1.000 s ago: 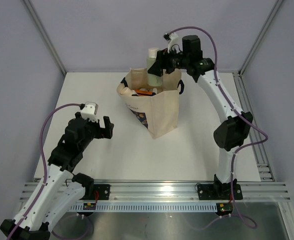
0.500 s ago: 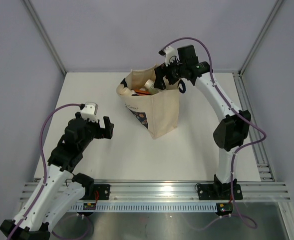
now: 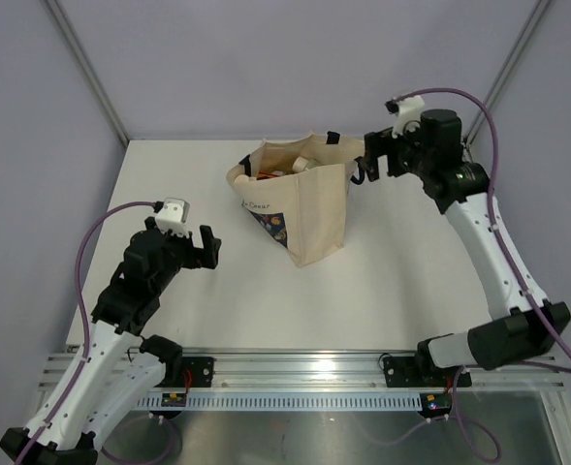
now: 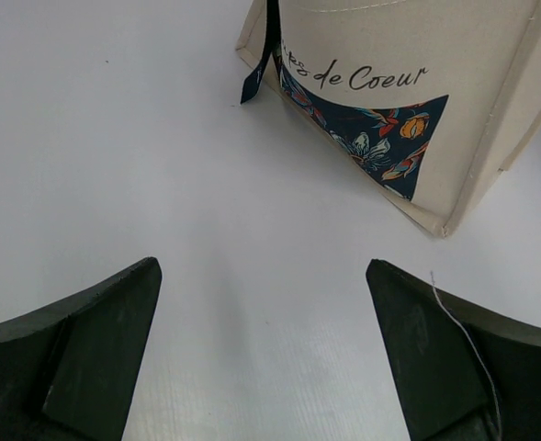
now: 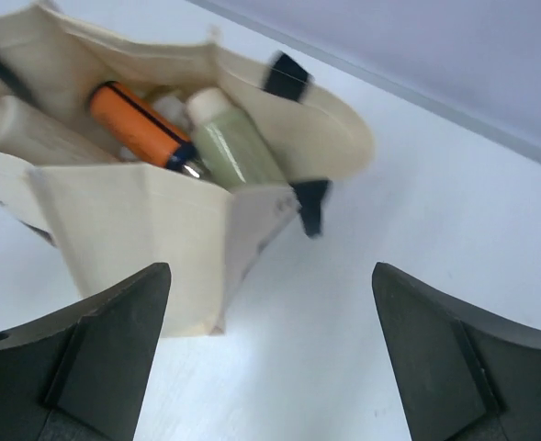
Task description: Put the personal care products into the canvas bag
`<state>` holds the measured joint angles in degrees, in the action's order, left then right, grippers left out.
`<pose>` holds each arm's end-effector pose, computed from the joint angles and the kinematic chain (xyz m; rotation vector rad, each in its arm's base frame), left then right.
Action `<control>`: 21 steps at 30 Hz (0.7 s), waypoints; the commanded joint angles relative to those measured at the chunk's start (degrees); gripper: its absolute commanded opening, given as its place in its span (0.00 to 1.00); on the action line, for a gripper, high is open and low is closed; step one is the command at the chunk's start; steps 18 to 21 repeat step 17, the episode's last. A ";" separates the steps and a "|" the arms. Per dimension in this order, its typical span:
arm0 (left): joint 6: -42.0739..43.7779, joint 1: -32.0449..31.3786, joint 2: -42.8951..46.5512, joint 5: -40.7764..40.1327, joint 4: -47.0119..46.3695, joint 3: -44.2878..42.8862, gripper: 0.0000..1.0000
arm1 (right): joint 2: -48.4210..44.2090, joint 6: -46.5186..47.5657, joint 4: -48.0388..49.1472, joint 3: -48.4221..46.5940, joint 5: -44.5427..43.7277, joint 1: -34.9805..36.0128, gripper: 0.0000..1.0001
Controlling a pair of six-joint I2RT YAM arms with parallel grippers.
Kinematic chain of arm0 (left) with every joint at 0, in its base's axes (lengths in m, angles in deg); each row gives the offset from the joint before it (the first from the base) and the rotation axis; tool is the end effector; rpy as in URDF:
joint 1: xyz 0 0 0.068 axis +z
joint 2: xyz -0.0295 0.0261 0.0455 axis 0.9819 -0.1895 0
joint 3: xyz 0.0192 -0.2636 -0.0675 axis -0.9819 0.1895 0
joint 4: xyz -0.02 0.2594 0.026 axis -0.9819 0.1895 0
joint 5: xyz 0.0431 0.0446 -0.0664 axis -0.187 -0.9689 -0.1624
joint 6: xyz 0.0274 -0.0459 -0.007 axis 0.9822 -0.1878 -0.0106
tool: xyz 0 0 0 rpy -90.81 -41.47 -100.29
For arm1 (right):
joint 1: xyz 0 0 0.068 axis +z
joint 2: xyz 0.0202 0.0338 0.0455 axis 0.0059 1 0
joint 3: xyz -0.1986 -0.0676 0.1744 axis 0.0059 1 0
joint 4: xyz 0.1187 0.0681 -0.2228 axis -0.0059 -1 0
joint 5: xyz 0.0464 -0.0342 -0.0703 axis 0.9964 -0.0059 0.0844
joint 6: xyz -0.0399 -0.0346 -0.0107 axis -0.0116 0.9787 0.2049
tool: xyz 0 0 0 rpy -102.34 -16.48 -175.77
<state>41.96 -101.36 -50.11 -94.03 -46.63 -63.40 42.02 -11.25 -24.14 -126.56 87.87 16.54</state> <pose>0.1354 -0.0523 0.3102 0.1729 1.9342 -0.2840 0.3071 0.0955 0.4267 -0.5689 1.9214 0.2335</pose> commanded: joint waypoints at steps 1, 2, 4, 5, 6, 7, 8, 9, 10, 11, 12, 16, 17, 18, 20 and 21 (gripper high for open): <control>0.86 0.13 0.66 1.13 -3.15 0.39 0.99 | -10.31 -4.74 4.23 8.77 -8.32 -4.51 0.99; 0.78 0.13 0.66 1.30 -3.15 0.39 0.99 | -14.60 -6.05 4.75 13.76 -9.38 -5.82 0.99; 0.86 0.13 0.57 1.48 -3.23 0.48 0.99 | -18.58 -6.41 4.67 18.53 -12.54 -6.54 0.99; 0.78 0.13 0.40 1.65 -3.23 0.48 0.99 | -22.69 -6.68 4.93 23.25 -13.07 -6.97 0.99; 0.78 0.13 0.31 1.74 -3.23 0.39 0.99 | -24.64 -7.46 5.11 25.56 -13.60 -8.11 0.99; 0.78 0.13 0.22 1.83 -3.23 0.48 0.99 | -26.75 -8.08 5.46 27.50 -14.82 -8.82 0.99; 0.78 0.05 0.22 2.09 -3.23 0.39 0.99 | -30.77 -8.52 6.42 31.17 -15.53 -9.43 0.99; 0.78 0.05 -0.04 2.10 -3.15 0.39 0.99 | -32.55 -8.87 6.69 32.60 -16.93 -10.57 1.00; 0.78 0.05 -0.04 2.18 -3.23 0.48 0.99 | -34.23 -9.49 6.86 33.66 -18.08 -10.93 0.99; 0.78 0.05 -0.13 2.27 -3.23 0.48 0.99 | -36.68 -10.19 6.52 35.06 -19.04 -11.37 1.00; 0.78 0.05 -0.22 2.36 -3.32 0.48 0.99 | -37.14 -11.93 6.08 35.25 -19.49 -11.81 0.99; 0.69 0.05 -0.31 2.45 -3.32 0.65 0.99 | -39.60 -12.48 4.76 36.04 -19.85 -13.30 0.99; 0.69 0.05 -0.39 2.45 -3.32 0.65 0.99 | -40.04 -12.39 4.76 35.95 -19.76 -13.74 1.00; 0.69 0.05 -0.39 2.45 -3.32 0.65 0.99 | -40.04 -12.39 4.76 35.95 -19.76 -13.74 1.00; 0.69 0.05 -0.39 2.45 -3.32 0.65 0.99 | -40.04 -12.39 4.76 35.95 -19.76 -13.74 1.00; 0.69 0.05 -0.39 2.45 -3.32 0.65 0.99 | -40.04 -12.39 4.76 35.95 -19.76 -13.74 1.00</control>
